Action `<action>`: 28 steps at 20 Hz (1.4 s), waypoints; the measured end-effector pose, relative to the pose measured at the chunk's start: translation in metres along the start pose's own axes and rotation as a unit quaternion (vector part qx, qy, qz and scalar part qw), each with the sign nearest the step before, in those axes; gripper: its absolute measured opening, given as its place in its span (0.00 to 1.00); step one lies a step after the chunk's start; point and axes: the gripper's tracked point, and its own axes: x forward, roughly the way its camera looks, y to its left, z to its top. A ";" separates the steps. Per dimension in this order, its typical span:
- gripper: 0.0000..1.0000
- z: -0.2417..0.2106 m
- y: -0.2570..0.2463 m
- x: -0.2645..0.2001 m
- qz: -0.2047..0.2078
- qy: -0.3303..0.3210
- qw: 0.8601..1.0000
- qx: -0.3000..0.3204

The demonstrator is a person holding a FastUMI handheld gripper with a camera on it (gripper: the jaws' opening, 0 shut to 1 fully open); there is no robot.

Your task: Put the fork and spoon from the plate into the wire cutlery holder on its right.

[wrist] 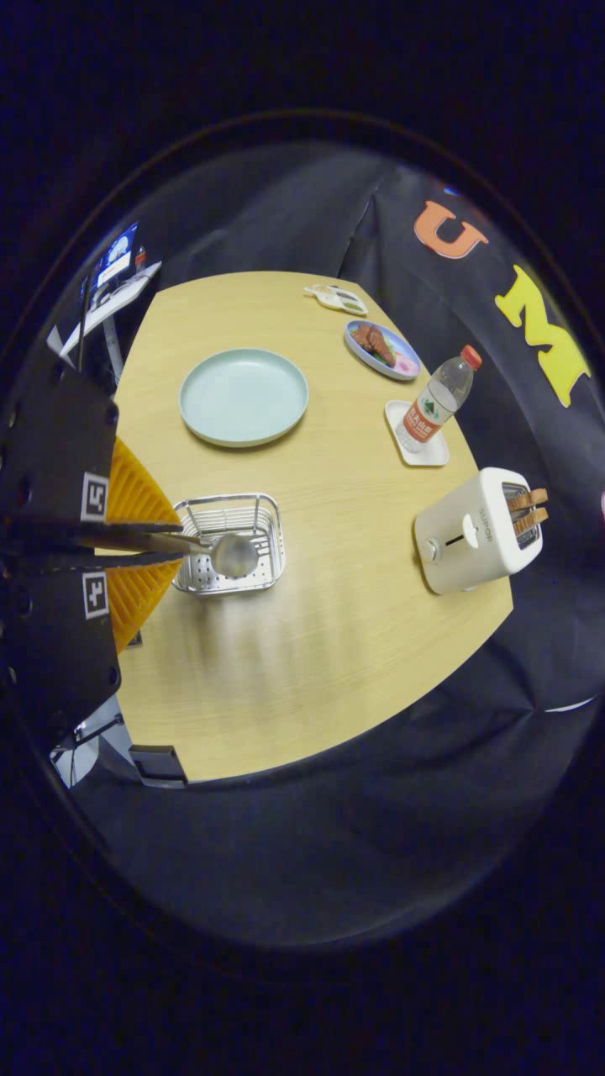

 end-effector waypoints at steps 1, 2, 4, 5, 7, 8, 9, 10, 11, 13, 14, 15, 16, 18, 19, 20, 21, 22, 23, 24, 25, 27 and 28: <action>0.07 0.002 0.003 -0.003 0.002 -0.006 1.000 -0.004; 0.17 0.005 0.006 -0.006 0.004 -0.013 1.000 -0.009; 0.35 0.014 0.012 -0.011 0.007 -0.038 0.999 -0.020; 0.42 0.020 0.014 -0.014 0.006 -0.054 0.998 -0.026; 0.67 0.033 0.019 -0.022 0.002 -0.095 0.994 -0.048; 0.77 0.040 0.021 -0.027 0.001 -0.115 0.992 -0.058; 0.87 0.048 0.025 -0.030 0.000 -0.136 0.989 -0.064; 0.97 0.056 0.028 -0.033 0.001 -0.157 0.985 -0.066; 0.96 0.064 0.033 -0.037 0.005 -0.176 0.982 -0.067; 0.96 0.074 0.038 -0.048 0.008 -0.204 0.976 -0.071; 0.96 0.079 0.040 -0.054 0.008 -0.218 0.973 -0.073; 0.96 0.084 0.045 -0.063 0.011 -0.235 0.969 -0.074; 0.96 0.088 0.049 -0.076 0.016 -0.255 0.964 -0.074; 0.97 0.100 0.058 -0.106 0.027 -0.312 0.947 -0.074; 0.96 0.107 0.060 -0.125 0.030 -0.347 0.934 -0.076; 0.96 0.113 0.059 -0.144 0.028 -0.382 0.920 -0.081; 0.96 0.117 0.060 -0.162 0.026 -0.413 0.906 -0.086; 0.96 0.116 0.061 -0.182 0.021 -0.440 0.893 -0.093; 0.96 0.117 0.064 -0.199 0.018 -0.465 0.879 -0.100; 0.96 0.116 0.067 -0.216 0.017 -0.489 0.865 -0.105; 0.96 0.113 0.069 -0.232 0.016 -0.513 0.851 -0.112; 0.96 0.107 0.074 -0.255 0.009 -0.550 0.826 -0.124; 0.96 0.102 0.076 -0.264 0.011 -0.563 0.817 -0.124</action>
